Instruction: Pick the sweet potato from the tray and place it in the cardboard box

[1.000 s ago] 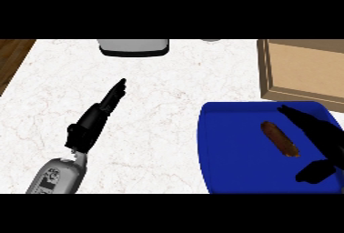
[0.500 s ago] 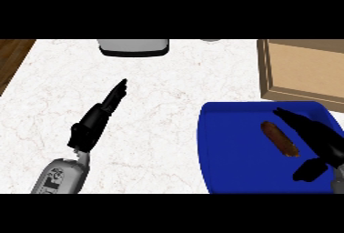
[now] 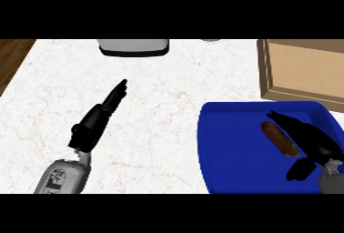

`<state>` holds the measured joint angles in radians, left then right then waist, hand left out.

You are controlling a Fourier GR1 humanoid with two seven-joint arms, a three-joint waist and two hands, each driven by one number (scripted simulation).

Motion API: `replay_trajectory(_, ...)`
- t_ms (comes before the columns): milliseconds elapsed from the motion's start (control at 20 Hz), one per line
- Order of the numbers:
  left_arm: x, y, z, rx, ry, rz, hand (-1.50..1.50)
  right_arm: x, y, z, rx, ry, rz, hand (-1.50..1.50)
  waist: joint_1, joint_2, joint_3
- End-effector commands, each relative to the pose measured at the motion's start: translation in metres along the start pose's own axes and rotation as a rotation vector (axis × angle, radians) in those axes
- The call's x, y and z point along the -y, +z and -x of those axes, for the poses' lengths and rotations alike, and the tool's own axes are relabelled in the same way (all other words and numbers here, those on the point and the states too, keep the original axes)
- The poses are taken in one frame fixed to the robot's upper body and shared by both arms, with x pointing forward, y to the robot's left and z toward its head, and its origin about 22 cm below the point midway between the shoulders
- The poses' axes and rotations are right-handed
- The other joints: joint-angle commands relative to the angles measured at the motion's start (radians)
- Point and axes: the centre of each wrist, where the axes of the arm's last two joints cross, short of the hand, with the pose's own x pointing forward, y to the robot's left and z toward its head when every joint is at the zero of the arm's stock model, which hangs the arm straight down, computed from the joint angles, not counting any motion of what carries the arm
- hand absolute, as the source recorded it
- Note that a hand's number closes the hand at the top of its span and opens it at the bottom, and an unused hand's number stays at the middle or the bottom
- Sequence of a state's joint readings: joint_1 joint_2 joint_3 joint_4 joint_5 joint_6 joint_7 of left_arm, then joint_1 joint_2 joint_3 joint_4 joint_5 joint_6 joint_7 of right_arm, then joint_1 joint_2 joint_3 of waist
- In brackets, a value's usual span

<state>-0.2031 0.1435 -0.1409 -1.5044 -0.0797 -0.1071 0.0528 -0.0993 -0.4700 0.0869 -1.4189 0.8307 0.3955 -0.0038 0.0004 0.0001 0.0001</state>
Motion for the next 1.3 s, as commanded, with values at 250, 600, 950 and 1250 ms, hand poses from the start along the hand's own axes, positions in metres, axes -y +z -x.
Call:
replay_trajectory(250,-0.009,0.009,0.005,-0.003,-0.037,-0.017,0.00,-0.023,-0.007,-0.001,-0.048,0.077,0.006,-1.50,0.000,0.000,0.000)
replay_trajectory(600,0.000,0.003,-0.030,0.000,-0.003,0.005,0.00,-0.019,-0.030,0.028,-0.042,0.064,-0.039,1.50,0.004,0.000,0.000)
replay_trajectory(950,0.003,0.003,-0.013,-0.003,0.002,0.026,0.00,-0.025,-0.027,0.025,0.010,0.137,0.029,1.50,0.001,0.000,0.000)
replay_trajectory(1250,-0.020,0.004,-0.006,-0.002,-0.014,0.020,0.00,0.011,-0.037,0.042,-0.008,0.106,0.203,1.50,0.006,0.001,0.000)
